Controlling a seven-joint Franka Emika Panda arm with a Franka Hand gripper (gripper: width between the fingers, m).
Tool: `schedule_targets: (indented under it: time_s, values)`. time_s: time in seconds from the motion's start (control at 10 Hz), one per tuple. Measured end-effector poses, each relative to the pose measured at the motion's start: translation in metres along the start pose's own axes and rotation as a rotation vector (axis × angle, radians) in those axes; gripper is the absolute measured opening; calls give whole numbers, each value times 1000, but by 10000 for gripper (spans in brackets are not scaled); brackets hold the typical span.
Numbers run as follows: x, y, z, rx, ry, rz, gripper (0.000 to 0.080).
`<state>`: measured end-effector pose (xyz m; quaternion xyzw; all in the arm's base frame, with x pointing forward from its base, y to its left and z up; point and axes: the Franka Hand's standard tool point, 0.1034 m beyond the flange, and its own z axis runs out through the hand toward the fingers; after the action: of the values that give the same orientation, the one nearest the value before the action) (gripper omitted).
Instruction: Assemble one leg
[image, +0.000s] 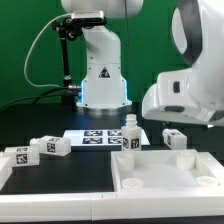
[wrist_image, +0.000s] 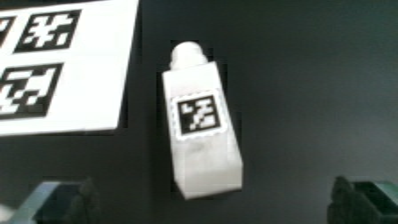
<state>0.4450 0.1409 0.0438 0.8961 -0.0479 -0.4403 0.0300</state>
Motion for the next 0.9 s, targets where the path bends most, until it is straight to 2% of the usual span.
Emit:
schedule_targets:
  time_s: [0.5, 0.6, 0.7, 0.9]
  values:
    - [4, 1, 6, 2, -1, 2, 649]
    - [8, 0, 20, 20, -7, 11, 649]
    - [11, -1, 32, 17, -8, 19, 649]
    - [9, -4, 42, 13, -23, 30, 649]
